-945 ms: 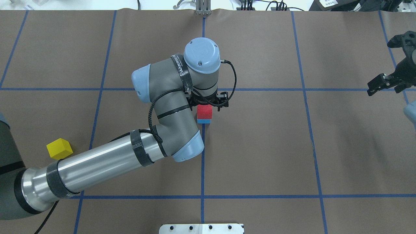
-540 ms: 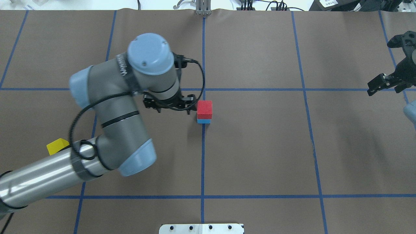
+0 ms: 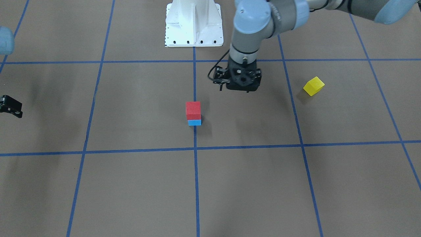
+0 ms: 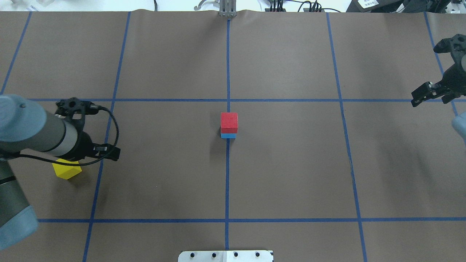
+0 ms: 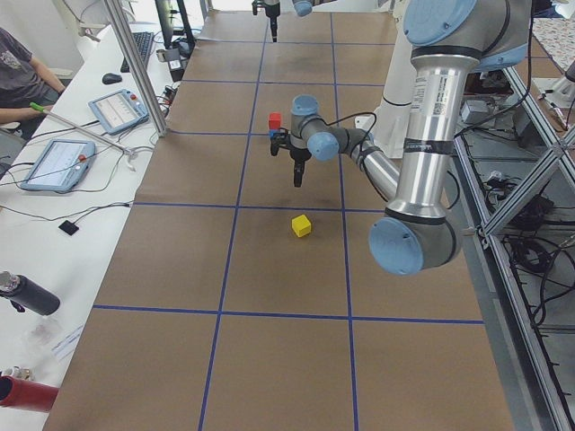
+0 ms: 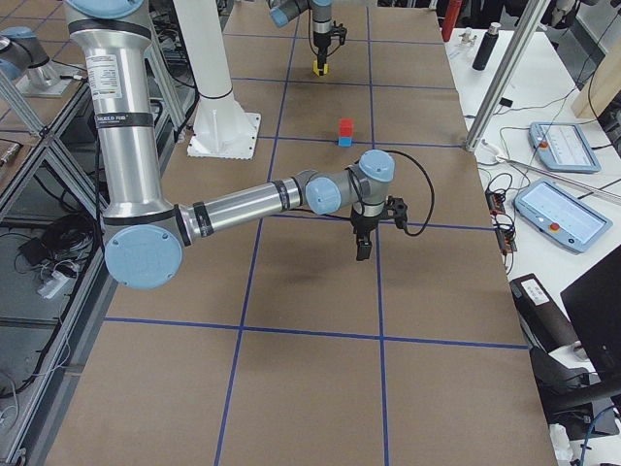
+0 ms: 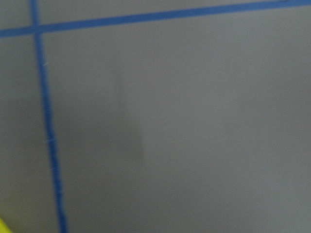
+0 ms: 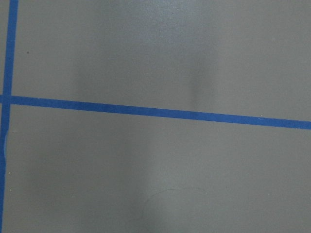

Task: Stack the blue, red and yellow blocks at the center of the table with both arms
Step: 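Move the left gripper to the yellow cube and grasp it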

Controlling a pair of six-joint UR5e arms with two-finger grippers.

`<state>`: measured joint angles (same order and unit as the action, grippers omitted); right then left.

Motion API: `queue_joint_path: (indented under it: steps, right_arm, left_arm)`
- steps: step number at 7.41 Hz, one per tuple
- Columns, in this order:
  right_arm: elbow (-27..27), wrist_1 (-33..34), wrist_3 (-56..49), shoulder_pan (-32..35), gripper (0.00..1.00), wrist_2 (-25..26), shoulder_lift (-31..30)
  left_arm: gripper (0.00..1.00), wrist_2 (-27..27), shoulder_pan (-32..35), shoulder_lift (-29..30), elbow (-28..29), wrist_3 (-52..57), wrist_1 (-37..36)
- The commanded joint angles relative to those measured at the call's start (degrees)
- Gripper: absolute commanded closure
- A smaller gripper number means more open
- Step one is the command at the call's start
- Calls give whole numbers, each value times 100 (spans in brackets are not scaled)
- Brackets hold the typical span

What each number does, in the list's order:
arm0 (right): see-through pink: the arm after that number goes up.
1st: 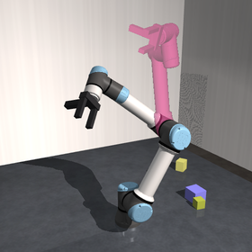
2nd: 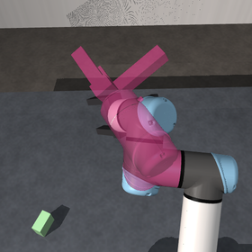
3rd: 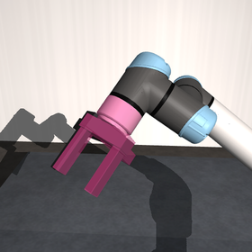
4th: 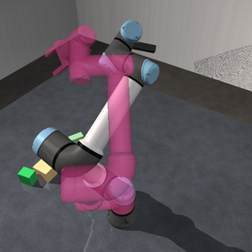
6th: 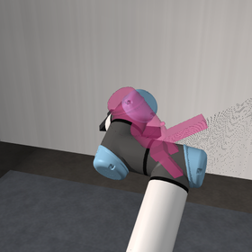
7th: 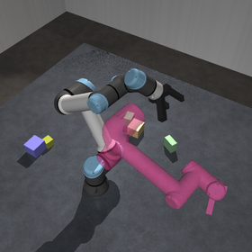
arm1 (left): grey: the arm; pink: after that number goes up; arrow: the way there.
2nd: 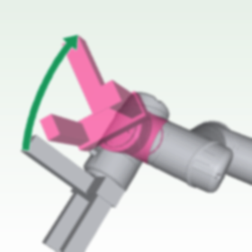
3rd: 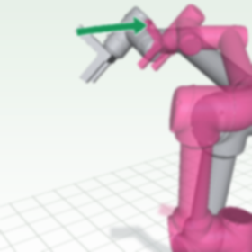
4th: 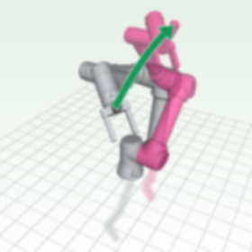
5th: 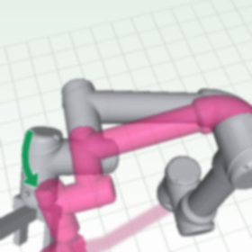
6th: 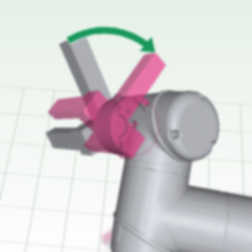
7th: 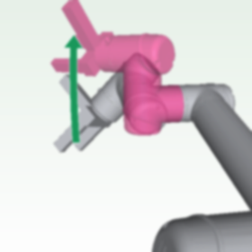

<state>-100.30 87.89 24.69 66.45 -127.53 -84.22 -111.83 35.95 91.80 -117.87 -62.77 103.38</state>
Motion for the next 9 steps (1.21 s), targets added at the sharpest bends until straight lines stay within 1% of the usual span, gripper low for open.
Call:
queue_joint_path:
  steps: [1,2,3,6,8,9]
  right_arm:
    - [-7,0,0,0,0,0,2]
    - [-33,0,0,9,0,0,-7]
    - [-77,0,18,9,0,0,-33]
    - [-33,0,18,9,0,9,-34]
    - [-33,0,18,9,0,9,-34]
    - [-33,0,18,9,0,9,-34]
  left_arm:
    - [1,-32,95,-1065,115,-849,1139]
    - [1,-32,174,-1155,211,-1077,1157]
    - [1,-32,149,-1034,395,-1688,1166]
    - [1,-32,149,-832,975,-1913,1622]
    - [1,-32,149,-813,1082,-1923,1632]
    - [31,-32,149,-804,1160,-1923,1632]
